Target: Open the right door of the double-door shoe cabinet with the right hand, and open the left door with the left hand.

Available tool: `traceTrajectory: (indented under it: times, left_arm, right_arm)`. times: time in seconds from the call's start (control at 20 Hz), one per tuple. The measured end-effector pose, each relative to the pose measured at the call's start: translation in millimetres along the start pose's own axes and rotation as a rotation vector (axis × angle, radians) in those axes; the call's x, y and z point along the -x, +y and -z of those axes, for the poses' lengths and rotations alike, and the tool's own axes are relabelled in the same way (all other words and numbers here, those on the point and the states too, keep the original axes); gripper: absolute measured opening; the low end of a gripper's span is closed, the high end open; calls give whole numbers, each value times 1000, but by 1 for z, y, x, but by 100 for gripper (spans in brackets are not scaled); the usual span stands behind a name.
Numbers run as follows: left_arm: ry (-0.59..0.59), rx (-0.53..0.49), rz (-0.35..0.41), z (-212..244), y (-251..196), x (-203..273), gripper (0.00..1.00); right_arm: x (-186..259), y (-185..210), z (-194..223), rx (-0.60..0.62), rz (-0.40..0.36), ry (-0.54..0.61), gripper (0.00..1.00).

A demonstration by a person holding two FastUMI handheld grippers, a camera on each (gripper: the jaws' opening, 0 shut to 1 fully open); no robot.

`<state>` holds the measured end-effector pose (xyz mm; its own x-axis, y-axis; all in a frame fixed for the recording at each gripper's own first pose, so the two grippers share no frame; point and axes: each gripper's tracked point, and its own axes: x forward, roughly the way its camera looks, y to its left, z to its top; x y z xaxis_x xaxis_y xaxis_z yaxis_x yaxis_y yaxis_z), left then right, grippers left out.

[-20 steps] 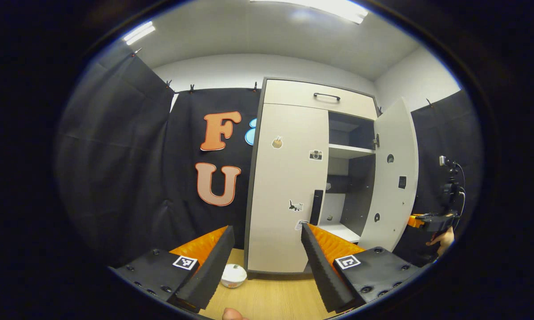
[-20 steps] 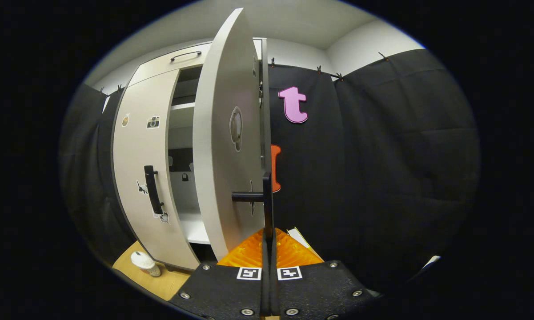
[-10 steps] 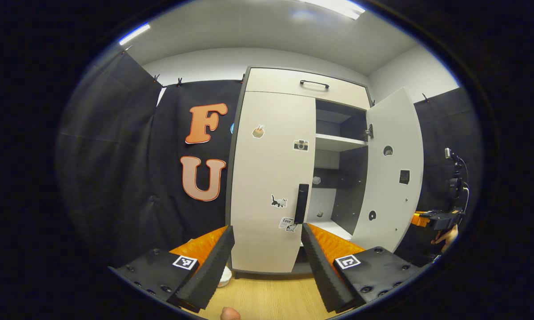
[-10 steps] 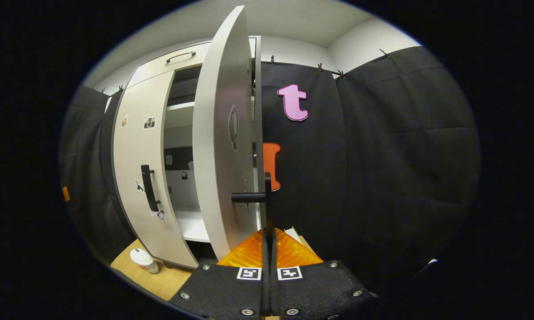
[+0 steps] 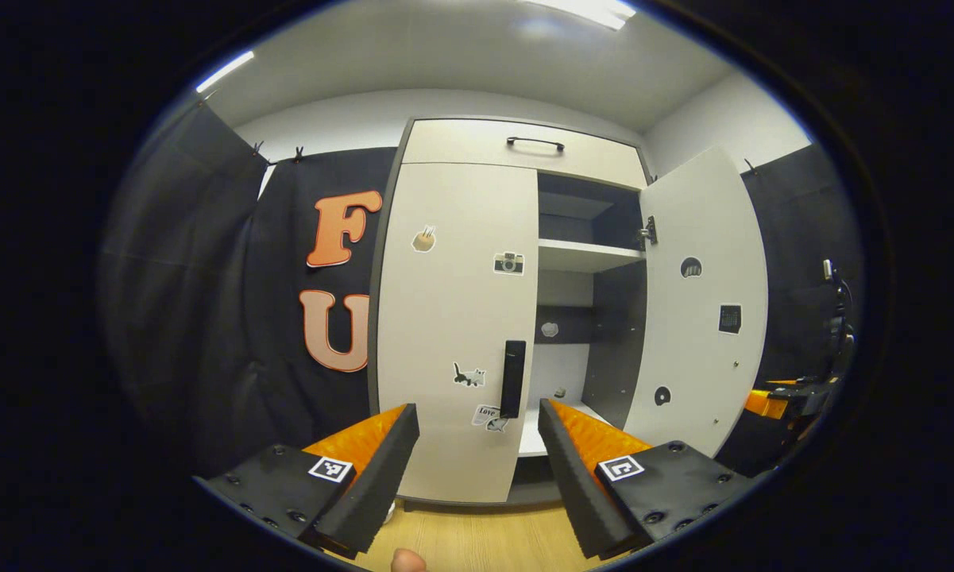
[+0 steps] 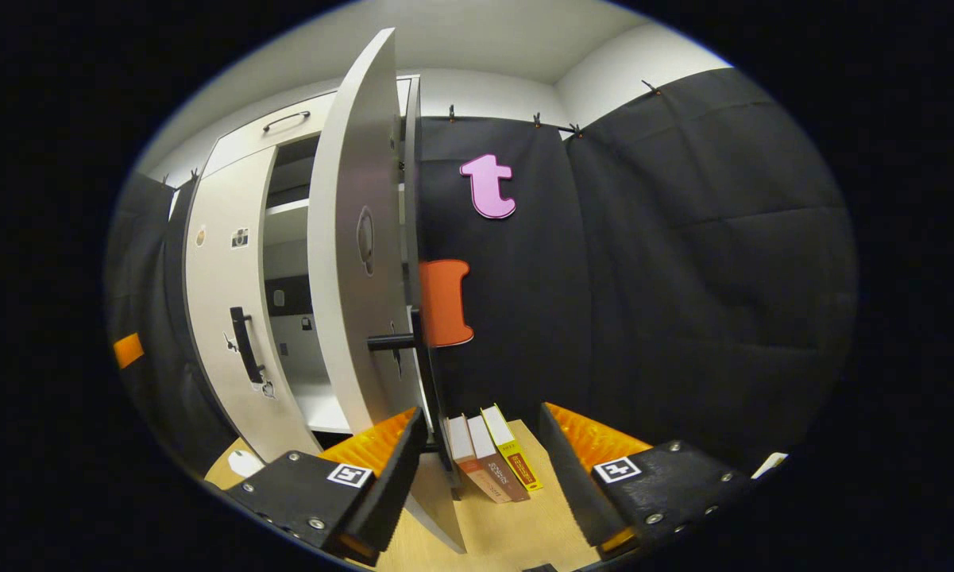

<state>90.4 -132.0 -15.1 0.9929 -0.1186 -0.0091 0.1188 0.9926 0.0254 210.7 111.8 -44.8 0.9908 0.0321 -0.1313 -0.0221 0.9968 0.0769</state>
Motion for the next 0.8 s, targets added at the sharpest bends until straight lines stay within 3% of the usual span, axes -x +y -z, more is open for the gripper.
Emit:
traceTrajectory:
  times: [0.05,0.2,0.5,0.8]
  left_arm:
    - [-2,-9,-1,1,-4,-10,96]
    - [-17,-29,-12,8,-13,-40,97]
    - [-38,-36,41,21,-44,-107,96]
    - [19,-29,7,54,-40,-165,97]
  right_arm:
    - [1,-5,0,10,8,-2,96]
    - [3,-15,0,36,31,-7,93]
    - [4,-22,2,-1,56,-2,93]
    - [7,-37,3,-10,101,0,93]
